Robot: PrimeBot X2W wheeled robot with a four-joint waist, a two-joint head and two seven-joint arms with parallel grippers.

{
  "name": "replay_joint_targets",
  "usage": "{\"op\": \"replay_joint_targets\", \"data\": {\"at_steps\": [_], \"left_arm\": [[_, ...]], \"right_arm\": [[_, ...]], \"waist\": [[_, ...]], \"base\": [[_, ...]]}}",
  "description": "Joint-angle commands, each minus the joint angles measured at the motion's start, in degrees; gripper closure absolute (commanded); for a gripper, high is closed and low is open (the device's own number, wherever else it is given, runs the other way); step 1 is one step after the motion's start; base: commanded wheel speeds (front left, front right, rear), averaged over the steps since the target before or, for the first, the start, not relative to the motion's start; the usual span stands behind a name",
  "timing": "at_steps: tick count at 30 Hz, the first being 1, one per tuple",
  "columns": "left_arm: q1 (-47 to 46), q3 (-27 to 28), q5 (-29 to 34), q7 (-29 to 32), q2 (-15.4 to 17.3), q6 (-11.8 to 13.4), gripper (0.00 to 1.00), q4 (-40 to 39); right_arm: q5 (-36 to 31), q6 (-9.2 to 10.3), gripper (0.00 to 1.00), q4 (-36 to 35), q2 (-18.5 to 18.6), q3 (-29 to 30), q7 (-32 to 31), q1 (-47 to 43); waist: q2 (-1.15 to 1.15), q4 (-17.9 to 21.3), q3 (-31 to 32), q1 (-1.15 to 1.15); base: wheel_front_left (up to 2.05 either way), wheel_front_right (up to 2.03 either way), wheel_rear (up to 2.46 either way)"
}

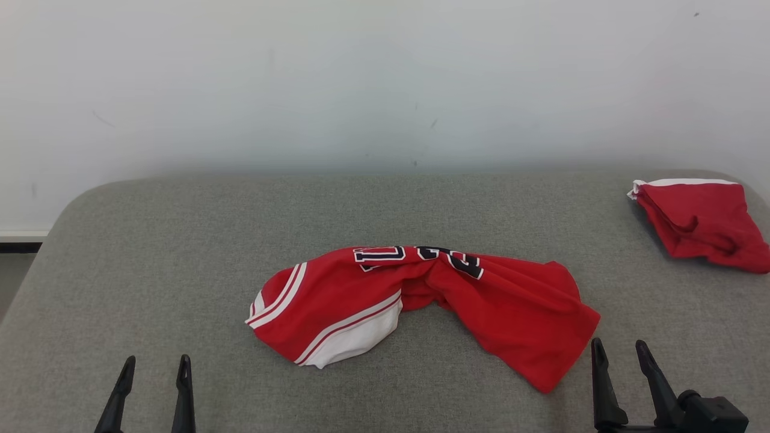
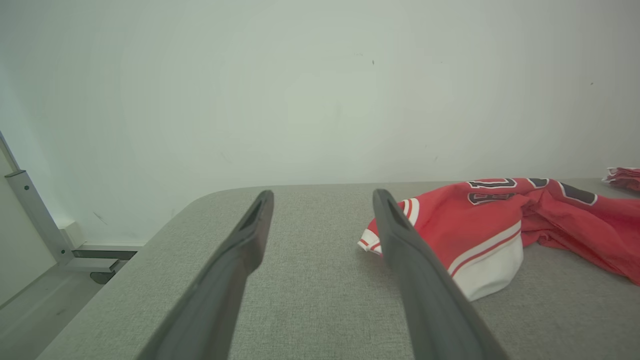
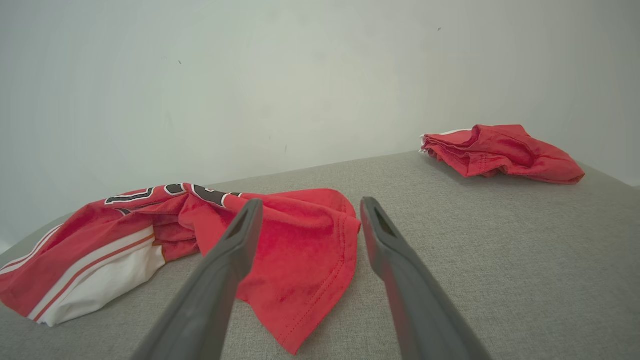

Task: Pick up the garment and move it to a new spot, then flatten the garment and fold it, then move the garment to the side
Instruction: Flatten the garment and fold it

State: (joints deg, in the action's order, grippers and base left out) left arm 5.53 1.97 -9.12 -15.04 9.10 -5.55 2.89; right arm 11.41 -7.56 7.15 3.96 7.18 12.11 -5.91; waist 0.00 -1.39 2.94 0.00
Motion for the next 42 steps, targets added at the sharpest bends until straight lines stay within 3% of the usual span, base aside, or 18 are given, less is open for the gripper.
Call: {"op": "replay_joint_targets", "data": {"at_steps": [1, 42], "left_arm": [[0.36, 0.28, 0.52, -0.19, -0.29, -0.14, 0.00, 0.09], [-2.82, 1.08, 1.72, -0.19, -0.96, -1.63, 0.00, 3.42]], "right_arm": [[-0.02, 0.13, 0.00, -0.04, -0.10, 0.02, 0.09, 0.12], [-0.13, 0.13, 0.00, 0.15, -0.17, -0.05, 0.08, 0.06]], "waist": [[0.00, 0.03, 0.06, 0.00], [0.00, 0.81, -0.33, 0.00]], "base": [[0.00, 0.00, 0.00], [0.00, 0.00, 0.00]]}}
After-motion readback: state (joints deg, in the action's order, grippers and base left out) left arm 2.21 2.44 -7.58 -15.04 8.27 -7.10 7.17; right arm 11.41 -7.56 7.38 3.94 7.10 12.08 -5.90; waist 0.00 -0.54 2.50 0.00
